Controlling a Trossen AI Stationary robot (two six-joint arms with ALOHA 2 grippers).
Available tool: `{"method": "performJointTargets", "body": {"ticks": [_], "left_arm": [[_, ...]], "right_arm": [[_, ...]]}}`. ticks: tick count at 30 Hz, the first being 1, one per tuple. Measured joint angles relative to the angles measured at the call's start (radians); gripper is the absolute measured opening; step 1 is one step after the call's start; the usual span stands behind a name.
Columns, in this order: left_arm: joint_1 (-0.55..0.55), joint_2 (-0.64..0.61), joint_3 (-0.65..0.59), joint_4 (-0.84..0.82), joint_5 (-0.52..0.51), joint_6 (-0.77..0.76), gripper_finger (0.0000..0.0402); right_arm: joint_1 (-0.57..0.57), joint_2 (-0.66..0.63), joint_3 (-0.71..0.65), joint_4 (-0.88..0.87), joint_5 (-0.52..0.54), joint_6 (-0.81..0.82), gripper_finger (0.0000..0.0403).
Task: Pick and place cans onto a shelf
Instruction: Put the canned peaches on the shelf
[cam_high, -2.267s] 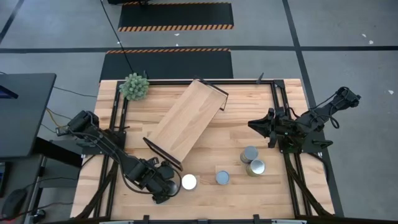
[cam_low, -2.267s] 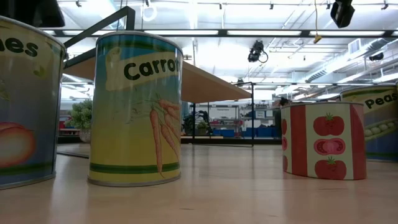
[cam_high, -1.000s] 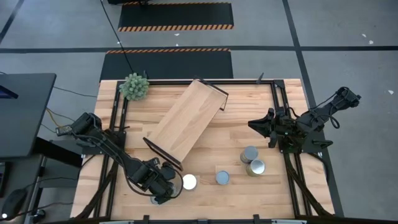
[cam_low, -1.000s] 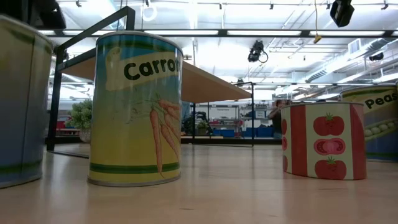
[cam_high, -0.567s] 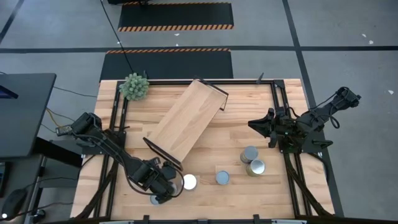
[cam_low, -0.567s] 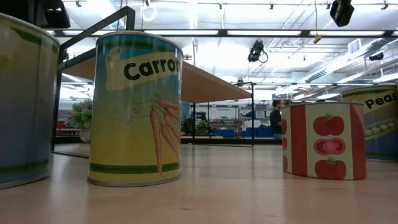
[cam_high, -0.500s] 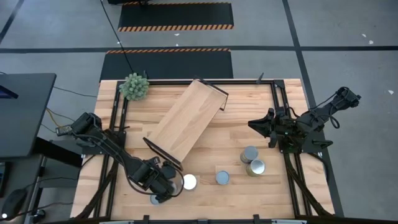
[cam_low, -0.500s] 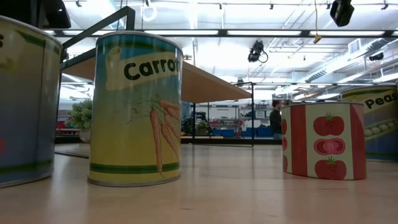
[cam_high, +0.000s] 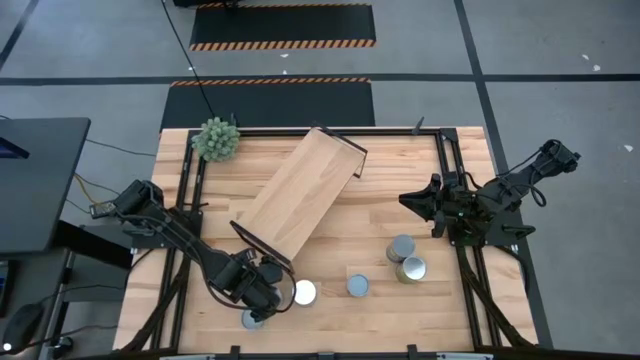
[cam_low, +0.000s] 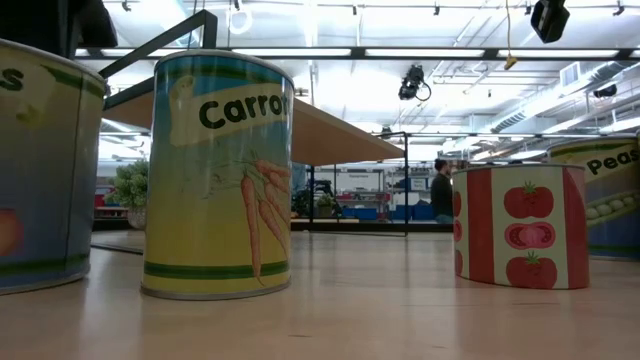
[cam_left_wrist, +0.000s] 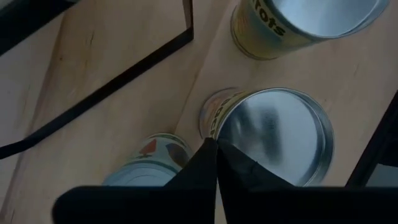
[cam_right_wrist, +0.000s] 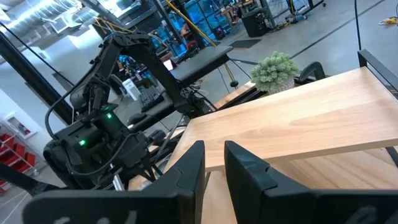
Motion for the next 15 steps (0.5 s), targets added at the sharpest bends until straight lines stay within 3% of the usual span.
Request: {"method": "performJointTargets", "body": {"ticks": [10, 15], "left_arm": [[0.002, 0.0, 0.0, 0.0, -0.026, -0.002, 0.0107], [0.009, -0.025, 0.001, 0.004, -0.01, -0.002, 0.0179]], "right_arm": [[0.0, 0.0, 0.0, 0.003, 0.0, 0.0, 0.0068], [0.0, 0.0, 0.0, 0.008, 0.0, 0.0, 0.0068]]}}
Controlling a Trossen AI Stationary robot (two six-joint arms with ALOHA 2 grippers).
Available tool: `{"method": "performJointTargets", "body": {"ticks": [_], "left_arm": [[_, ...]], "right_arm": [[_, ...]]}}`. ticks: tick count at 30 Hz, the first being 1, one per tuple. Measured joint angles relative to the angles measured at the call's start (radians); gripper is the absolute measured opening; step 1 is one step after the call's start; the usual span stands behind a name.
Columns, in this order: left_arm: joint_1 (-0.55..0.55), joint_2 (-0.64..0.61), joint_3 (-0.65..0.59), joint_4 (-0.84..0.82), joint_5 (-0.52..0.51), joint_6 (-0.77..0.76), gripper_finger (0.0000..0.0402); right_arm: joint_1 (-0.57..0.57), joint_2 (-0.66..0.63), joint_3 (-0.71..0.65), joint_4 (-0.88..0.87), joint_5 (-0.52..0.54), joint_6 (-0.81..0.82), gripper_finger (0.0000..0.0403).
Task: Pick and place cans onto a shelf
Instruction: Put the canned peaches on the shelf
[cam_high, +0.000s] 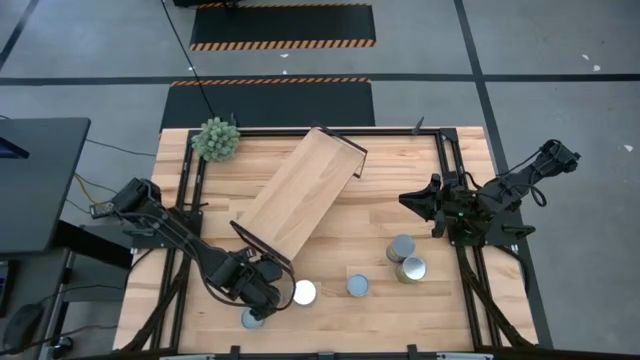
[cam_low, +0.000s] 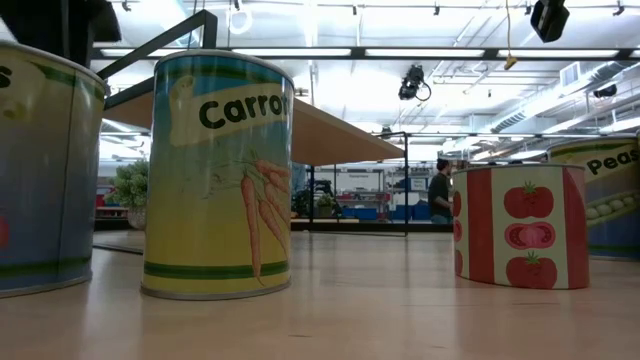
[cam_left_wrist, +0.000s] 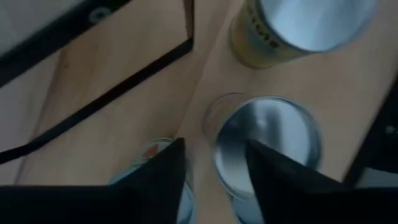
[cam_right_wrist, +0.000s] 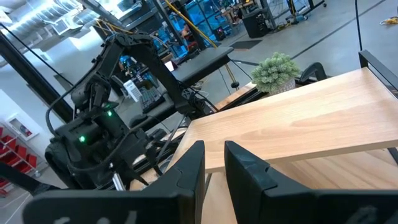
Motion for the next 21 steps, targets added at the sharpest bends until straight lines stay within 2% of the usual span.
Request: {"method": "performJointTargets", "body": {"ticks": [6, 11, 15, 21], "left_arm": [[0.003, -0.033, 0.001, 0.025, 0.065, 0.035, 0.0298], [-0.021, -0.026, 0.0, 0.061, 0.159, 0.192, 0.0385], [-0.034, -0.021, 0.0, 0.049, 0.194, 0.257, 0.0394], [-0.032, -0.021, 0.0, -0.016, 0.176, 0.278, 0.0394]], "right_arm": [[0.0, 0.0, 0.0, 0.0, -0.009, 0.01, 0.0068], [0.0, 0.002, 0.0, 0.0, -0.01, 0.015, 0.0068], [0.0, 0.006, 0.0, 0.0, -0.011, 0.025, 0.0068], [0.0, 0.024, 0.0, 0.01, -0.012, 0.026, 0.0068]]}}
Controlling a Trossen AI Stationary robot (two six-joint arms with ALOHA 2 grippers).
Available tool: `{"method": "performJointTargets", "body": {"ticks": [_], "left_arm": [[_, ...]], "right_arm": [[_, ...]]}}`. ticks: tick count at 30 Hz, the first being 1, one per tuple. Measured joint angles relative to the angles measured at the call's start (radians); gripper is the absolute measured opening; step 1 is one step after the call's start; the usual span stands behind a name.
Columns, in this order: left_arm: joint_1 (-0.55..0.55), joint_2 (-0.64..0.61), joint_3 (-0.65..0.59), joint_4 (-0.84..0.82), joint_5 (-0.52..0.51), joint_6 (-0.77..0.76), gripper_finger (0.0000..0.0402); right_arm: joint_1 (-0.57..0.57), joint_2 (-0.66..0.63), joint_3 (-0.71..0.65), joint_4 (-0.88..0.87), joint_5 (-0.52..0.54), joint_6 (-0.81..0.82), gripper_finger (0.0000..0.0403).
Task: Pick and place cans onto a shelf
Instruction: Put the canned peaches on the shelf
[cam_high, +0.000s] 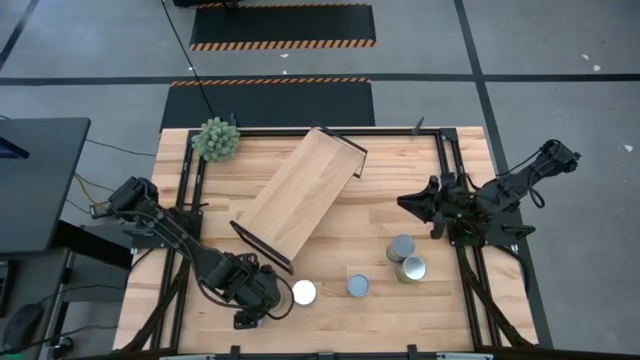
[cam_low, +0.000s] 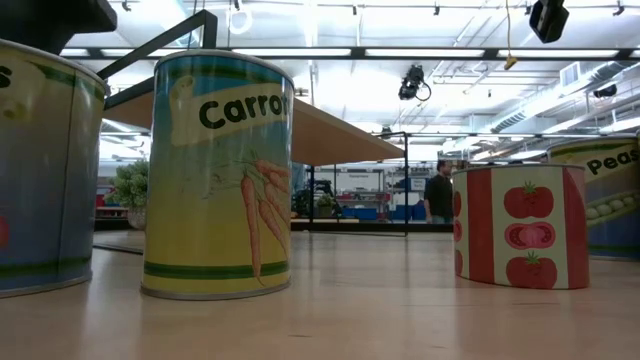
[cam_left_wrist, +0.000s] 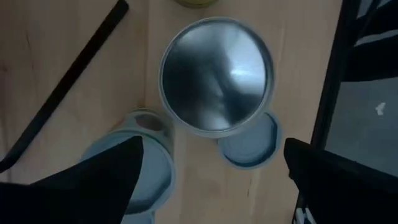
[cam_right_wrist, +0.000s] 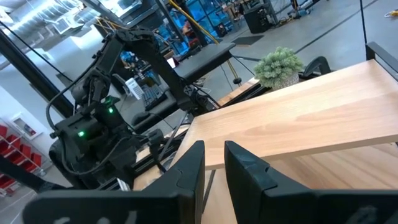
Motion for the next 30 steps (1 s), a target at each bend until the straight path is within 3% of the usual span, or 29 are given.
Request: {"method": "performJointTargets", "body": {"ticks": [16, 30], "left_arm": [[0.005, 0.087, -0.001, 0.045, -0.043, 0.005, 0.0394], [-0.015, 0.127, -0.001, 0.107, -0.171, 0.048, 0.0394]], "right_arm": [[0.0, 0.022, 0.0, 0.042, -0.005, 0.0, 0.0068], [0.0, 0.022, 0.0, 0.043, -0.007, 0.0, 0.0068]]}}
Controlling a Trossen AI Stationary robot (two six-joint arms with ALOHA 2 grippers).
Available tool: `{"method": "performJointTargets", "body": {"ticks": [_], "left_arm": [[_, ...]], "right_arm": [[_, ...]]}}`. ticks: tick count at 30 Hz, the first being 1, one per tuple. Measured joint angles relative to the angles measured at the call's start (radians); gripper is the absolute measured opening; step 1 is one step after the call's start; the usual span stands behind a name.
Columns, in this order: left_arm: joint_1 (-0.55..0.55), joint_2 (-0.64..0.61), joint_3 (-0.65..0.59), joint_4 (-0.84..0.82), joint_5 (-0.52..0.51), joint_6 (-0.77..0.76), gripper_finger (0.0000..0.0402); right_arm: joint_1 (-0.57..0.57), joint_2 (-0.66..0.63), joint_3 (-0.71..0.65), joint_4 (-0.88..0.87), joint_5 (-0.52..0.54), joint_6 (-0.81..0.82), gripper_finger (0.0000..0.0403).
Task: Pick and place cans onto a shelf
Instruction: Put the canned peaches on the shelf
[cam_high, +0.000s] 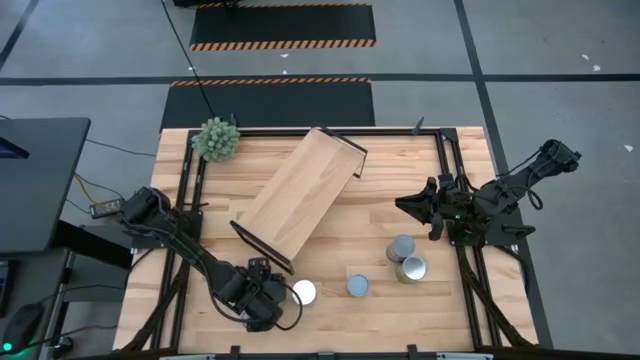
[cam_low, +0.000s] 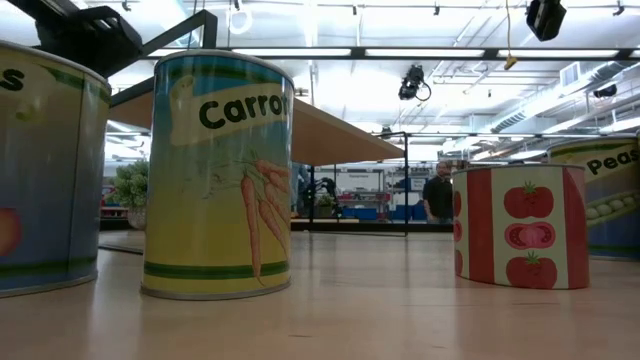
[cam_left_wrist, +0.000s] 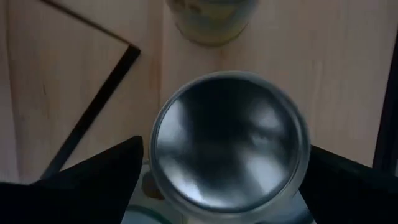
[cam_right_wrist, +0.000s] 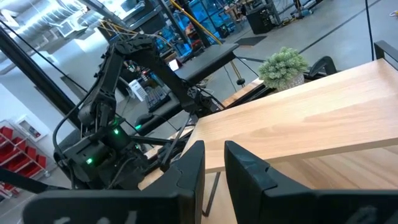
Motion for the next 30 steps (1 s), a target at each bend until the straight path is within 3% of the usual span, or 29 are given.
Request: {"method": "performJointTargets", "body": {"ticks": [6, 12, 23, 30], "left_arm": [[0.0, 0.0, 0.0, 0.036, -0.002, 0.017, 0.0379], [0.002, 0.0, 0.0, 0.039, 0.017, 0.01, 0.0317], [0.009, -0.116, 0.012, 0.038, 0.111, -0.152, 0.0317], [0.042, -0.194, 0.15, -0.064, 0.161, -0.176, 0.0317]], "right_arm": [[0.0, 0.0, 0.0, 0.0, 0.0, -0.002, 0.0068], [0.0, 0.0, 0.0, 0.0, 0.0, -0.003, 0.0068], [0.0, 0.0, 0.0, -0.001, -0.006, -0.008, 0.0068], [0.0, 0.0, 0.0, -0.001, -0.007, -0.01, 0.0068]]}}
